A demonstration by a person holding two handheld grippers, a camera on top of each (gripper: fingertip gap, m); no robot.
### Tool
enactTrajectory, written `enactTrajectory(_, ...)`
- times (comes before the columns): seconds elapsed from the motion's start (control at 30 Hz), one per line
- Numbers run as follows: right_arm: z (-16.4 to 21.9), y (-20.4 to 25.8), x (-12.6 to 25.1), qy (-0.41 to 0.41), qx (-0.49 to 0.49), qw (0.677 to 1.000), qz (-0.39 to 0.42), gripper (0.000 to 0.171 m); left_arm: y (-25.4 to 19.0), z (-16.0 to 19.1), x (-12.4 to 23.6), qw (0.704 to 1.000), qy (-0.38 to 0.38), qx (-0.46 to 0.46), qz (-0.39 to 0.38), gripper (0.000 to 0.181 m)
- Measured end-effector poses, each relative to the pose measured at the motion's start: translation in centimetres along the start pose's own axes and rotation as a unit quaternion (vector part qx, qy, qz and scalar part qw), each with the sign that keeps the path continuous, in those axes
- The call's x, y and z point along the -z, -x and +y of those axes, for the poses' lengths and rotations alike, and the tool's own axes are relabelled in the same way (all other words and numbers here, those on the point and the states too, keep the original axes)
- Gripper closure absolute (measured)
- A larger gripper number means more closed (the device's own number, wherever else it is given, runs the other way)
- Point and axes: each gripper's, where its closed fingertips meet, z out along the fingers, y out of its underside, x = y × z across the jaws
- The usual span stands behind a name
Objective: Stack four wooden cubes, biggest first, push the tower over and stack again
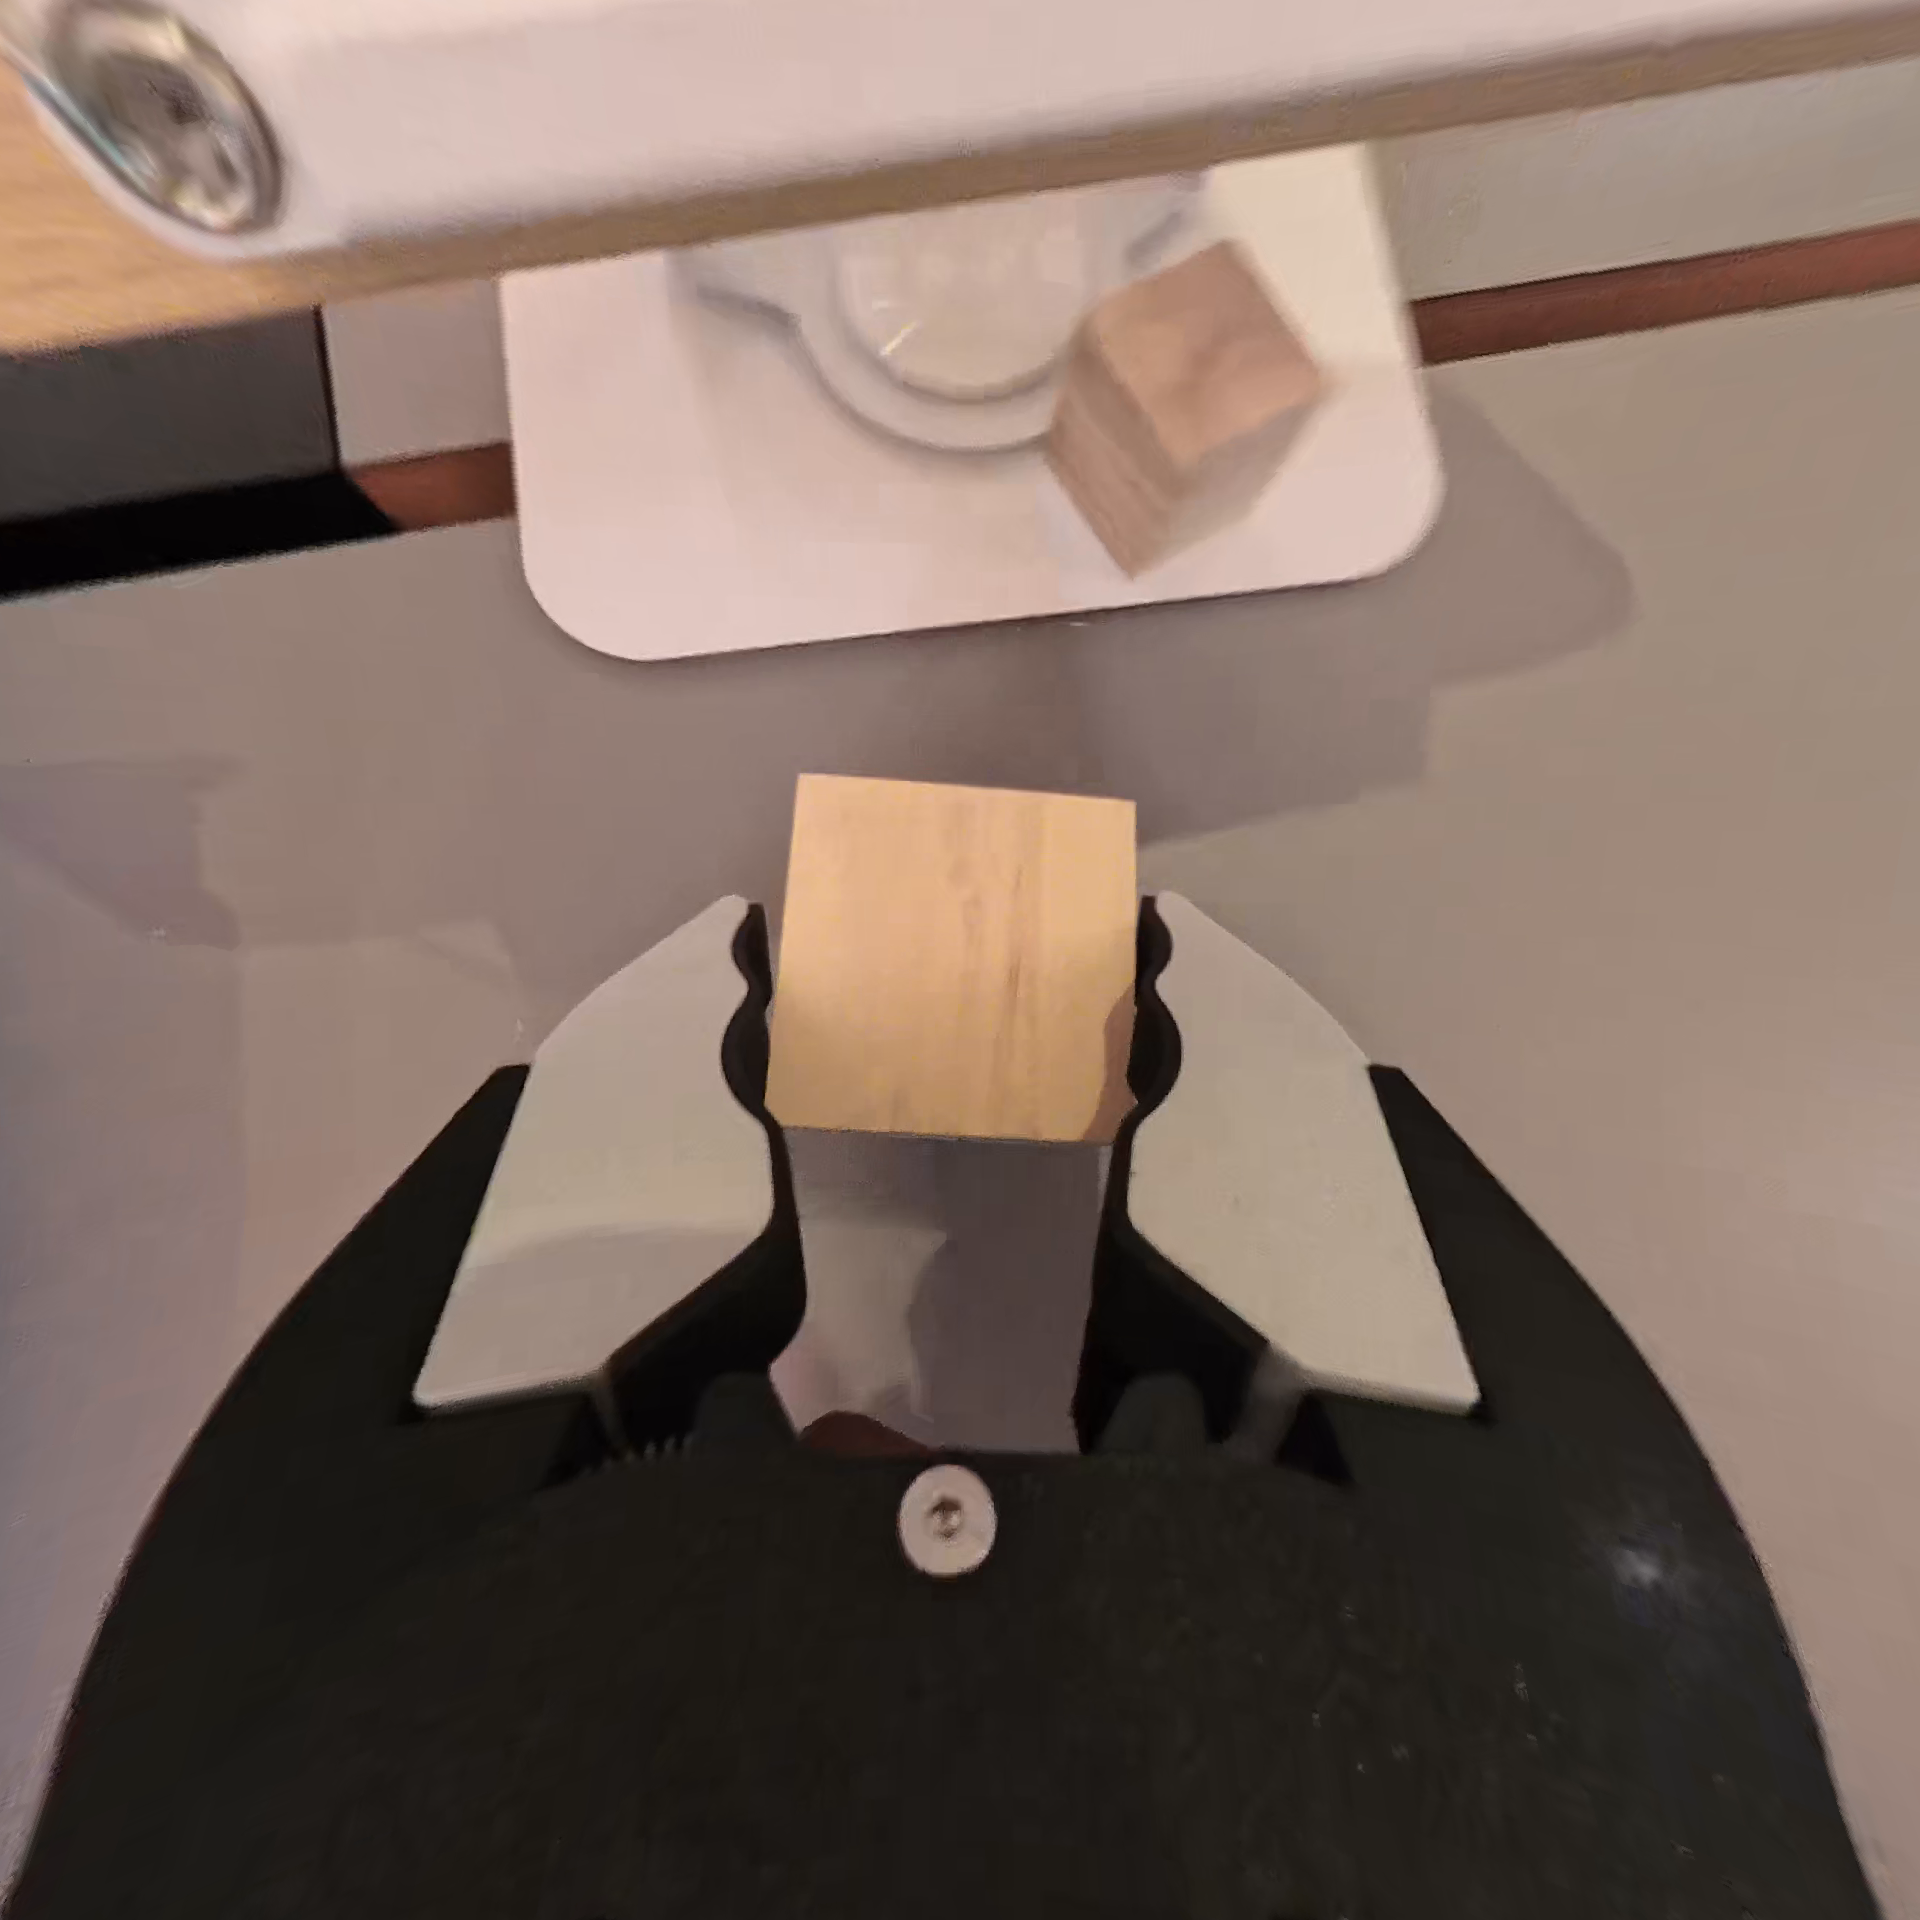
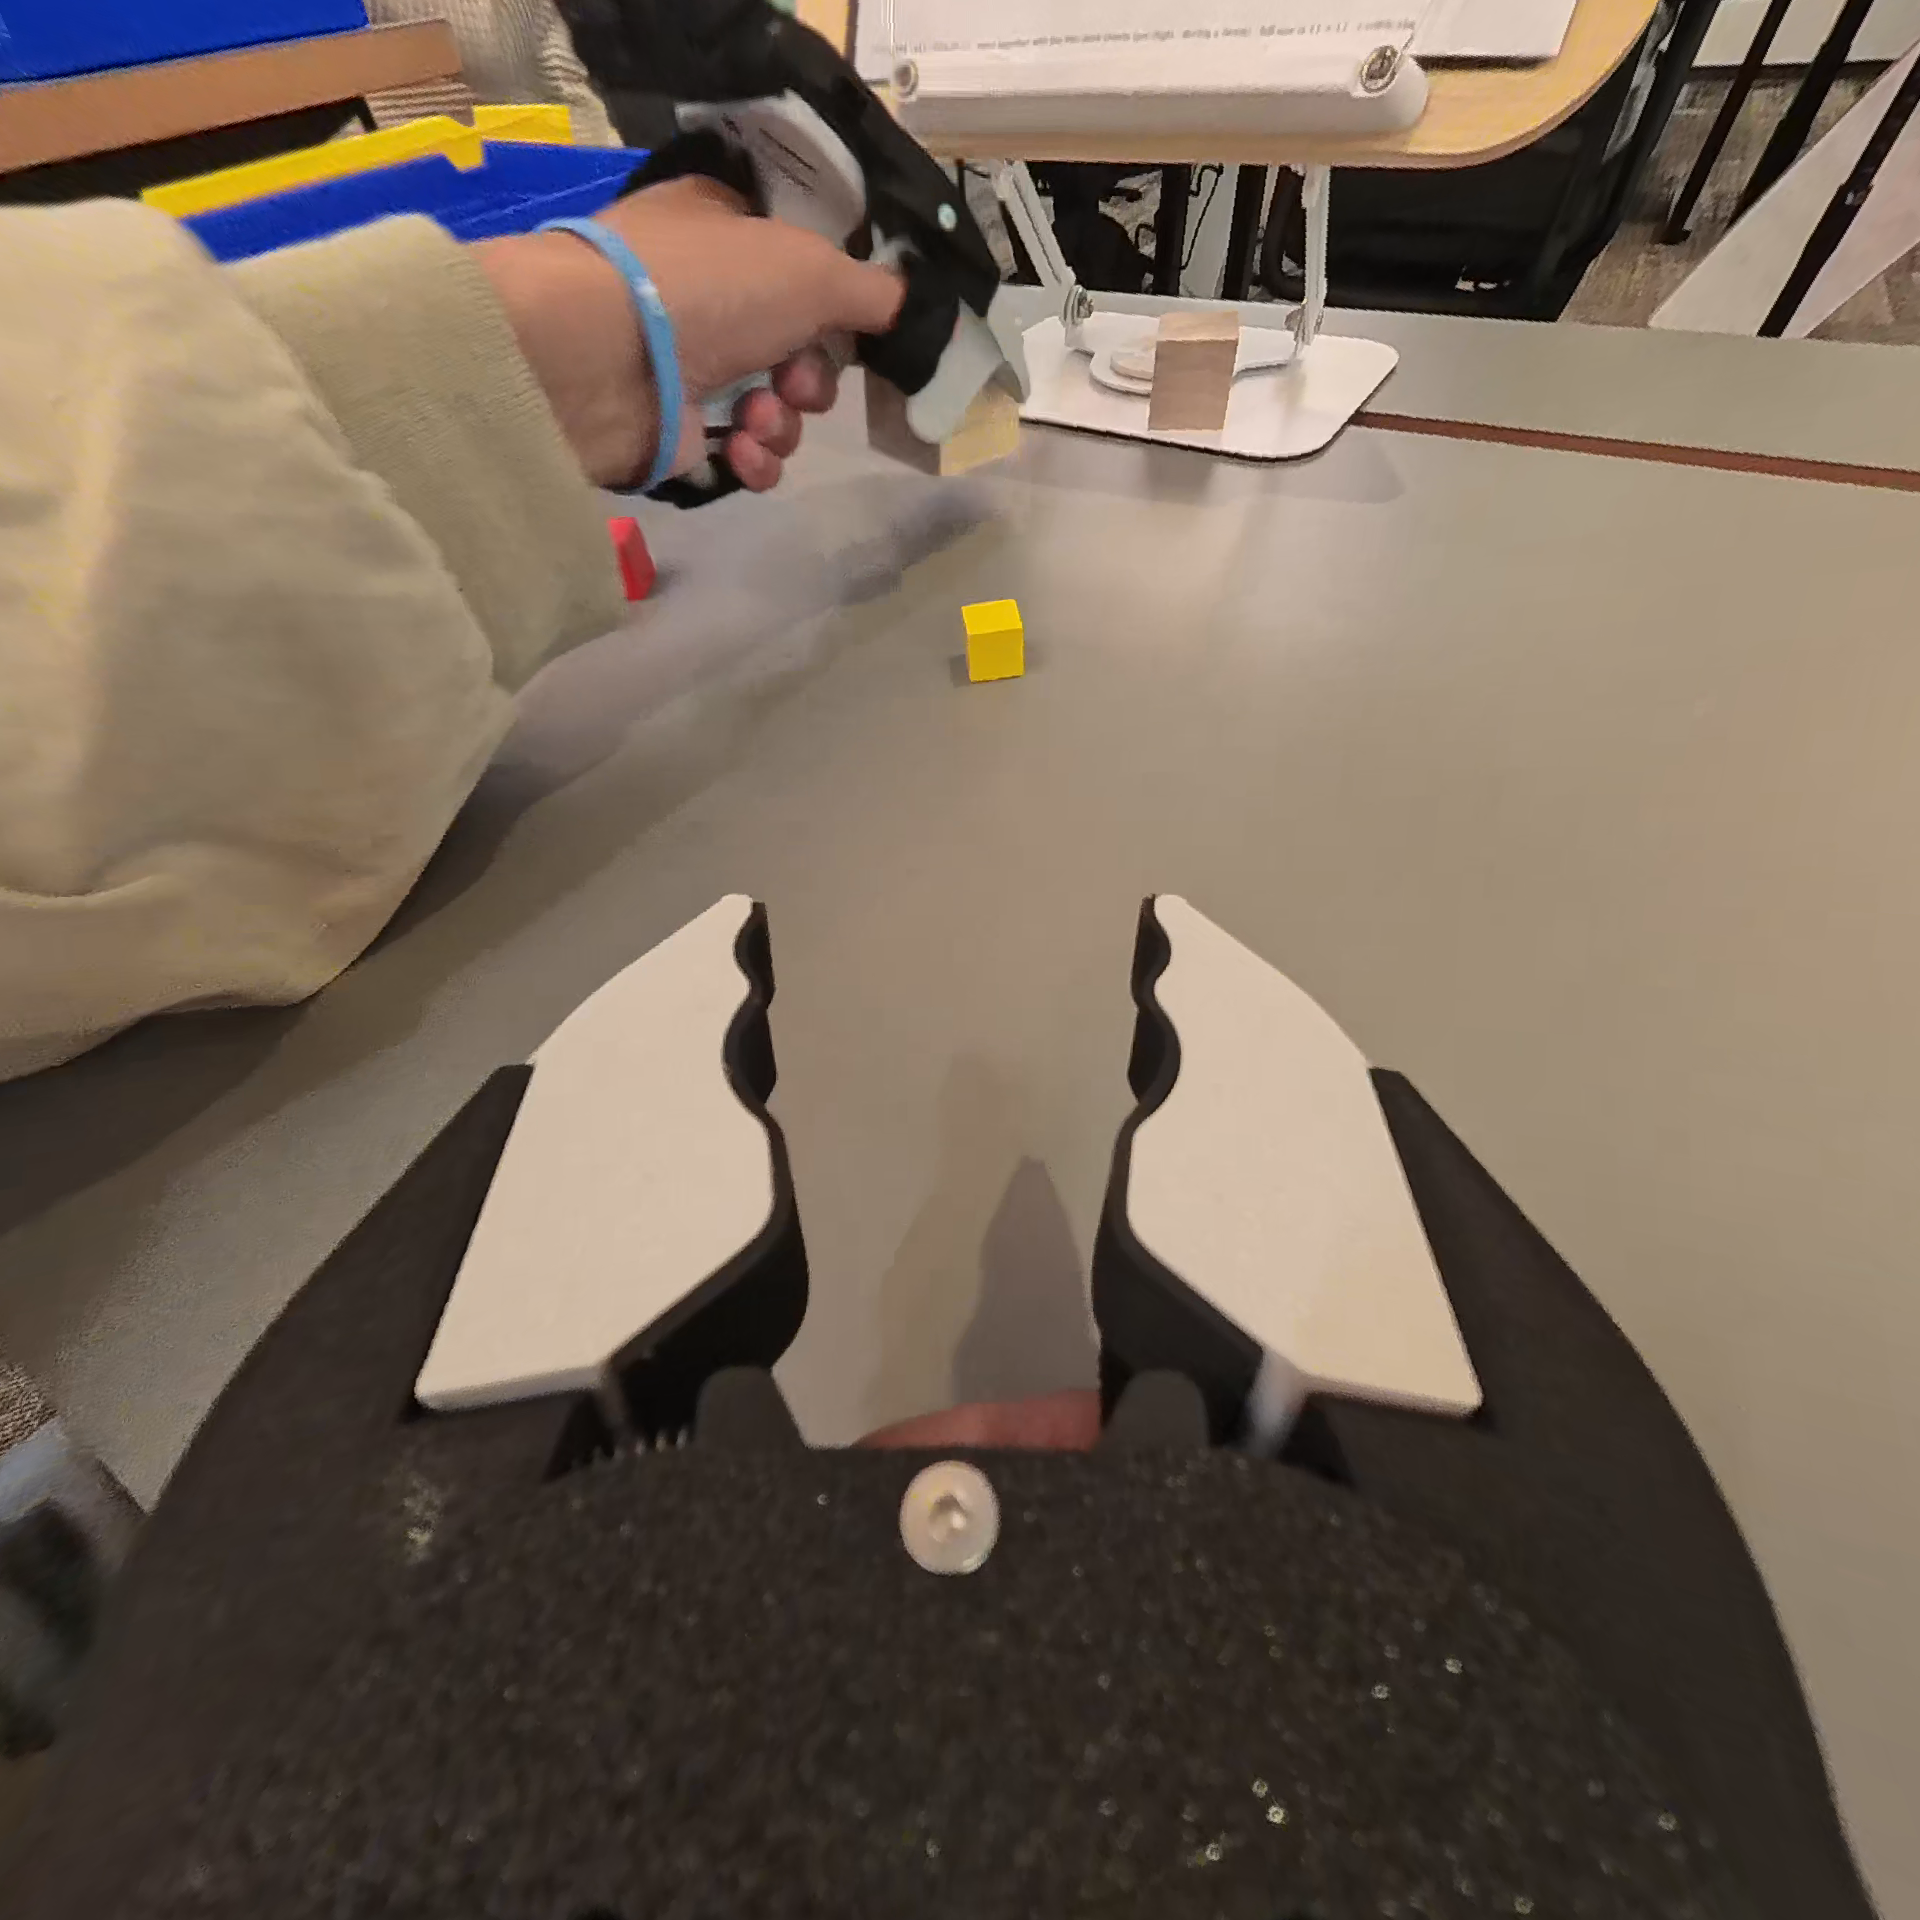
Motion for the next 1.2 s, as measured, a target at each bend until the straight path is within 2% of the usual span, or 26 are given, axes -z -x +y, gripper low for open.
enactTrajectory(0.17,-0.1,0.2,0.2,-0.001,0.007,1.0,-0.001,0.106,-3.6,0.2,7.9,0.981,-0.076,-0.137,0.112,0.115)
enactTrajectory(0.3,-0.1,0.4,0.1,0.0,0.008,1.0,-0.004,0.106,-6.1,3.9,12.0,0.942,-0.063,-0.261,0.204,0.115)
enactTrajectory(0.37,-0.2,0.6,0.0,0.0,0.011,1.0,-0.005,0.106,-7.4,6.6,13.3,0.91,-0.044,-0.32,0.259,0.114)
enactTrajectory(0.53,-0.2,0.9,-0.2,0.002,0.017,1.0,-0.007,0.106,-8.4,11.8,12.5,0.866,0.016,-0.386,0.318,0.115)
enactTrajectory(0.7,0.1,0.8,-0.3,0.006,0.018,1.0,-0.007,0.106,-10.2,13.0,12.6,0.836,-0.005,-0.397,0.38,0.115)
enactTrajectory(0.8,0.3,0.7,-0.4,0.008,0.015,1.0,-0.007,0.106,-10.6,14.0,12.3,0.819,-0.005,-0.425,0.385,0.115)
enactTrajectory(1.03,0.5,0.5,-0.5,0.011,0.011,1.0,-0.009,0.106,-10.6,15.7,10.8,0.813,0.007,-0.436,0.385,0.115)
enactTrajectory(1.2,0.5,0.6,-0.5,0.013,0.012,1.0,-0.009,0.106,-10.6,15.7,11.3,0.822,-0.005,-0.42,0.384,0.108)
